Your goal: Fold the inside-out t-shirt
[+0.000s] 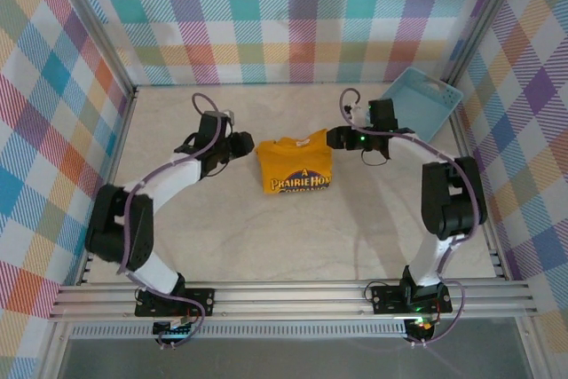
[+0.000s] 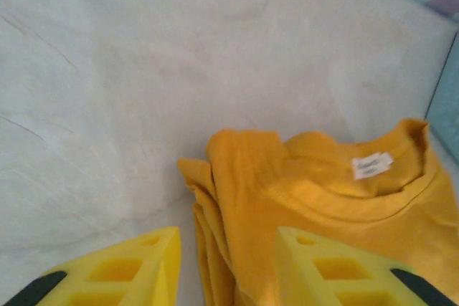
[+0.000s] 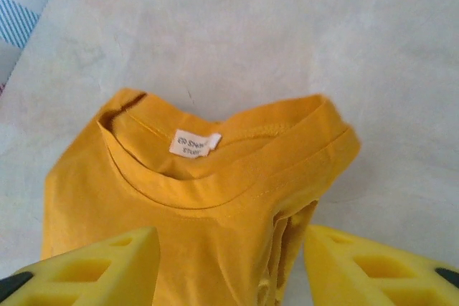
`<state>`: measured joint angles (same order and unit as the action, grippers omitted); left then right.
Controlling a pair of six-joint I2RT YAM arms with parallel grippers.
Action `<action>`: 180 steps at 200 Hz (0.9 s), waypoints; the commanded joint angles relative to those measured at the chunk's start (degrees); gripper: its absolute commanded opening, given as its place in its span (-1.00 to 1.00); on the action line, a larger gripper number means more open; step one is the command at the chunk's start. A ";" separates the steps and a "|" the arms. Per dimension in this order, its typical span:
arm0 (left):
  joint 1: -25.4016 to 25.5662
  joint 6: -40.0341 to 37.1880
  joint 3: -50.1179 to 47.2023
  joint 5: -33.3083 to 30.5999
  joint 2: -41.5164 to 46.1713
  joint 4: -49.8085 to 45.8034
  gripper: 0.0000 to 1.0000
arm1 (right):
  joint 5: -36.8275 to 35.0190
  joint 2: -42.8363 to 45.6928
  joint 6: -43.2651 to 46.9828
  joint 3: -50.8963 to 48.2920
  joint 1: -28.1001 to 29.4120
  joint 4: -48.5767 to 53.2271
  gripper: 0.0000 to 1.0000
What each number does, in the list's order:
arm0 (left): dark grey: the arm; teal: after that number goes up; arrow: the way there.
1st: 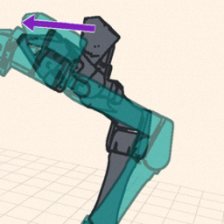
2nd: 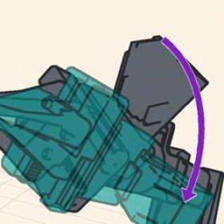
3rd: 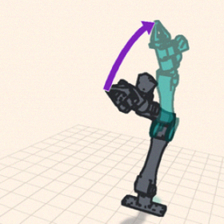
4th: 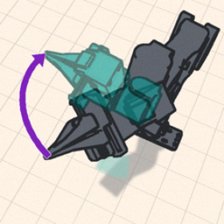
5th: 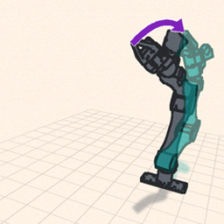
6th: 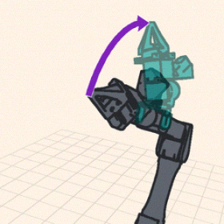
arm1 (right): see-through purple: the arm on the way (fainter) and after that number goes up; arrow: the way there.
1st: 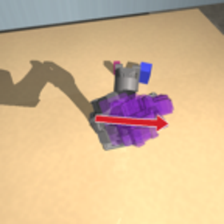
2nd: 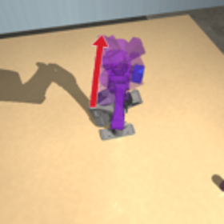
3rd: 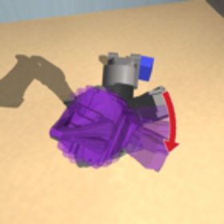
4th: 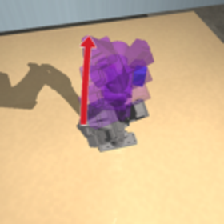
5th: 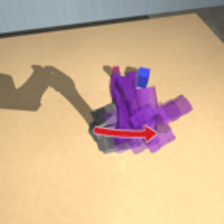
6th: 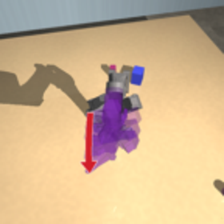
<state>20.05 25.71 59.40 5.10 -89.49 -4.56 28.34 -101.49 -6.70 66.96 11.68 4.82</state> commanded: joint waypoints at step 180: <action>10.36 13.79 -11.55 -2.56 -6.02 11.37 -0.04 | -7.14 1.70 -11.52 -13.36 8.38 -8.54 0.10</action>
<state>30.94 39.86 49.15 5.08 -100.22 8.91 24.38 -103.55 -18.44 54.83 20.84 -4.03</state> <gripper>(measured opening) 0.481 0.550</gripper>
